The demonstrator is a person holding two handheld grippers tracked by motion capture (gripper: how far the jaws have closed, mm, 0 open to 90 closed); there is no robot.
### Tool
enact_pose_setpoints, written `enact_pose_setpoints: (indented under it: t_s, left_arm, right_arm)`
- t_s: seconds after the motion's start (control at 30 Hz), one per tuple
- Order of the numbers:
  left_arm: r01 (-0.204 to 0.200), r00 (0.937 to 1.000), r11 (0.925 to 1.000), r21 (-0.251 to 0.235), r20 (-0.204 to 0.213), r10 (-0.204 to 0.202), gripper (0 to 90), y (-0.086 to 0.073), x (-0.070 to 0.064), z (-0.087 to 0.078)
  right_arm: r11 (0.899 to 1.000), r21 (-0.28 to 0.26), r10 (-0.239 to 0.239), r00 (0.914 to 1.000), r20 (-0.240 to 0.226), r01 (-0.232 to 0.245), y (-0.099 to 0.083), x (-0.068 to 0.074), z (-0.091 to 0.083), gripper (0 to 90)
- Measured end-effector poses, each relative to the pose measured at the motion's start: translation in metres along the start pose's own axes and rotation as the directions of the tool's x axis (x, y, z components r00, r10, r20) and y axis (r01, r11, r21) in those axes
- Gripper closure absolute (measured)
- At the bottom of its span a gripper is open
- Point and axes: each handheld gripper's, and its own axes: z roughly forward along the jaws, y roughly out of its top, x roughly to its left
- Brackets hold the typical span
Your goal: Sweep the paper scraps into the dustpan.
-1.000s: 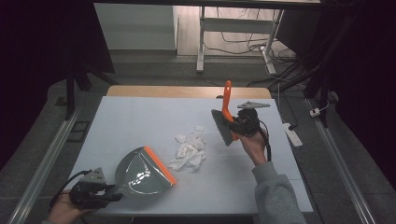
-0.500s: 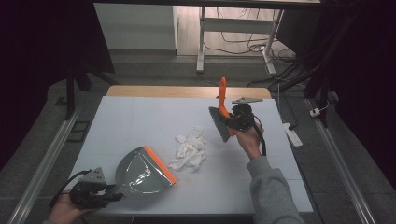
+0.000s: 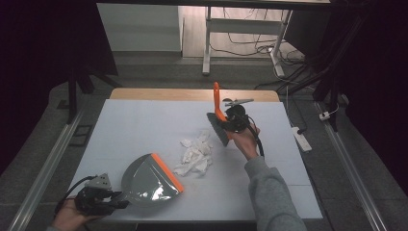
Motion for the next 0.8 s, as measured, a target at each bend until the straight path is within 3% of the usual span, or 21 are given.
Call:
enact_pose_setpoints:
  t_s: [0.3,0.53,0.8]
  left_arm:
    - [-0.004,0.9999,0.9999,0.013,0.010,0.004,62.0,0.001,0.000,0.002]
    - [0.005,0.9999,0.9998,0.020,0.015,-0.005,62.0,0.000,0.002,0.003]
    - [-0.001,0.9998,0.9996,0.030,0.019,0.000,62.0,0.002,0.001,0.005]
  right_arm:
    - [0.998,0.065,-0.004,0.9996,0.027,0.002,0.010,-0.001,0.017,69.9]
    - [0.997,0.083,0.005,0.9995,0.032,-0.008,0.012,-0.003,0.024,70.0]
    - [0.993,0.121,0.002,1.0000,0.005,-0.003,0.017,0.012,0.039,70.2]
